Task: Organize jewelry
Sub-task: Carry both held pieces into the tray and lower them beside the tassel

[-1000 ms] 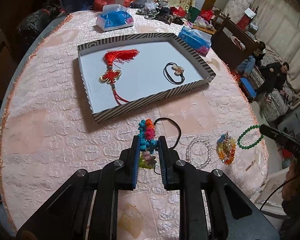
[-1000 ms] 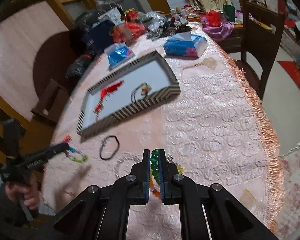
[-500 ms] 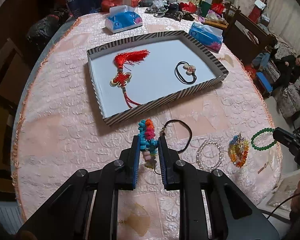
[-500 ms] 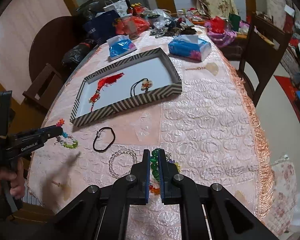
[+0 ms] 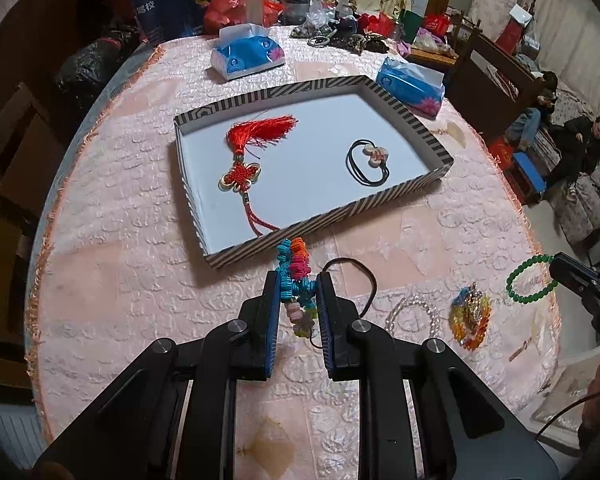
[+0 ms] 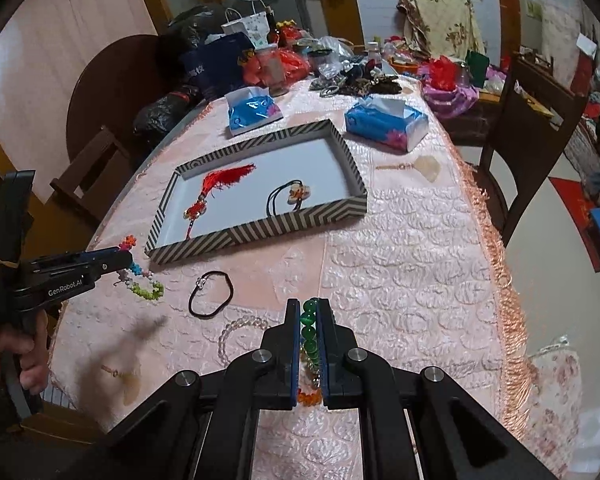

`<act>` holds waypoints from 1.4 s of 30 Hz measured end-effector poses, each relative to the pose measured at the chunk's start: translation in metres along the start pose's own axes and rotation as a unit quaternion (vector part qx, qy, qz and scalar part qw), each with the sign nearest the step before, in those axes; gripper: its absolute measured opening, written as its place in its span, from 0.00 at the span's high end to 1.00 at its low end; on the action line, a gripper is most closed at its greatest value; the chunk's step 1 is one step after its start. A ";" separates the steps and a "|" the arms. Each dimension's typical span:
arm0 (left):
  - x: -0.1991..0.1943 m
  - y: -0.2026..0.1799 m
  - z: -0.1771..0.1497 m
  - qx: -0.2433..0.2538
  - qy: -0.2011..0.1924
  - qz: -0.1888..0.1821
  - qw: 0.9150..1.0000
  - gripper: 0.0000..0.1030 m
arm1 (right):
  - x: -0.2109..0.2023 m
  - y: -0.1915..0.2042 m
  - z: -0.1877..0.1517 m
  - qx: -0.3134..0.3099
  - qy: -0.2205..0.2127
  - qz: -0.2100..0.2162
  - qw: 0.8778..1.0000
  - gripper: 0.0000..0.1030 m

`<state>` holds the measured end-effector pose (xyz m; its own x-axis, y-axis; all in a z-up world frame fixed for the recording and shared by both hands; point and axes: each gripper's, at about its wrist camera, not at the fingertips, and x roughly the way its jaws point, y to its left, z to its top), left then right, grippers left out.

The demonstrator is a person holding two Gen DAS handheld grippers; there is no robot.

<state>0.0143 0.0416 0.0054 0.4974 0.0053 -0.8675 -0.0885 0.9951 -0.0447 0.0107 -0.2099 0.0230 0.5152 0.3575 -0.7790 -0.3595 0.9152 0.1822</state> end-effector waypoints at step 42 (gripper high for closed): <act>0.056 0.004 0.134 -0.032 -0.041 -0.057 0.997 0.84 | 0.110 -0.006 0.146 -0.012 0.006 0.031 0.999 0.93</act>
<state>0.1575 0.0595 0.0235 0.5759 -0.0975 -0.8117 -0.0812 0.9811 -0.1755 0.1831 -0.1490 0.0240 0.4825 0.4115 -0.7732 -0.4099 0.8862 0.2158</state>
